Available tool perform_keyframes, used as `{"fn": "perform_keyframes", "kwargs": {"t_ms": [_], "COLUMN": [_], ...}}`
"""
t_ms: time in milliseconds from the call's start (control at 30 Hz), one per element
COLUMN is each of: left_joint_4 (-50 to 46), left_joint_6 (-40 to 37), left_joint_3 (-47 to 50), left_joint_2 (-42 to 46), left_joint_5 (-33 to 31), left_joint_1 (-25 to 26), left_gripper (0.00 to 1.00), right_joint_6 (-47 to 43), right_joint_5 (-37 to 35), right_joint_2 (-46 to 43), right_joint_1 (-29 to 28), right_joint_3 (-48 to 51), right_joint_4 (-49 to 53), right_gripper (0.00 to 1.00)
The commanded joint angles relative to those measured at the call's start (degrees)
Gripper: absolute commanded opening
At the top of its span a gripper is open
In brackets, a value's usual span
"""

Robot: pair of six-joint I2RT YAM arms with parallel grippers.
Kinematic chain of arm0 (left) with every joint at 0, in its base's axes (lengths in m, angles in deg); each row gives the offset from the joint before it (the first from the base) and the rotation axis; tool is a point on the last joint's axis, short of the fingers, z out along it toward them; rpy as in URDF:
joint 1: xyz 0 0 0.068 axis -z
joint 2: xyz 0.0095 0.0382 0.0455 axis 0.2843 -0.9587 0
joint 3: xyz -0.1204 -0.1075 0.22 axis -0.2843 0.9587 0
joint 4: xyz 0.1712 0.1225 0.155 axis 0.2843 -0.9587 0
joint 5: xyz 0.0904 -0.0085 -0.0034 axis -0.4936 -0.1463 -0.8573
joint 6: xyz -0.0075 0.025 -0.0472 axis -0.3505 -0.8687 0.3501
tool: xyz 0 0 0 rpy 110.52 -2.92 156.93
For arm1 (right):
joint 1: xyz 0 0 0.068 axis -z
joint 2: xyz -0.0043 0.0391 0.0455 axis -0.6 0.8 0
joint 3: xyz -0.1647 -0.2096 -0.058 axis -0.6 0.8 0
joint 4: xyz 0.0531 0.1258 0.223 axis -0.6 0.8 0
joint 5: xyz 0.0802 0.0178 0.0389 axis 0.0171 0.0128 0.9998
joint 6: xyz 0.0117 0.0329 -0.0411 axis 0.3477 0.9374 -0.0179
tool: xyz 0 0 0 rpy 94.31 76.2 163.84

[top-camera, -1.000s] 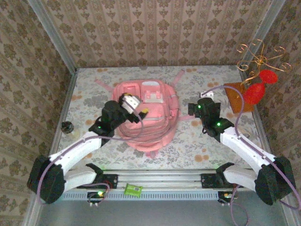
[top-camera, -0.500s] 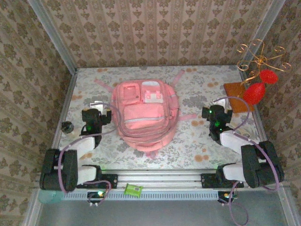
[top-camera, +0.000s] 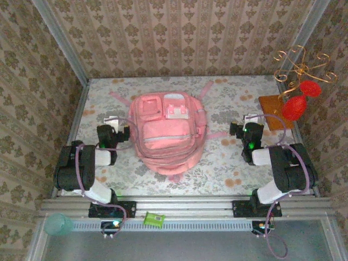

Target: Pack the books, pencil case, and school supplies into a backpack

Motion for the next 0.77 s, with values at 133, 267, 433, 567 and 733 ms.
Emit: {"fn": "perform_keyframes", "kwargs": {"t_ms": [133, 267, 433, 567, 733], "left_joint_4": [2.7, 2.6, 2.7, 2.7, 2.7], "left_joint_6": [1.4, 1.5, 1.4, 1.4, 1.4], "left_joint_3": [-1.4, -1.5, -1.4, -1.4, -1.4], "left_joint_2": [0.1, 0.1, 0.1, 0.1, 0.1], "left_joint_5": [1.9, 1.9, 1.9, 1.9, 1.9], "left_joint_1": [-0.5, -0.5, -0.5, -0.5, -0.5], "left_gripper": [1.00, 1.00, 1.00, 1.00, 1.00], "right_joint_6": [-0.2, -0.2, -0.1, -0.2, -0.1], "right_joint_5": [0.8, 0.9, 0.9, 0.9, 1.0], "right_joint_2": [-0.1, -0.2, -0.2, -0.1, -0.2], "right_joint_1": [0.2, 0.1, 0.2, 0.1, 0.1], "right_joint_3": [-1.0, -1.0, -1.0, -1.2, -1.0], "right_joint_4": [-3.4, -3.1, -3.1, -3.0, -3.1], "right_gripper": [1.00, 1.00, 1.00, 1.00, 1.00]}}
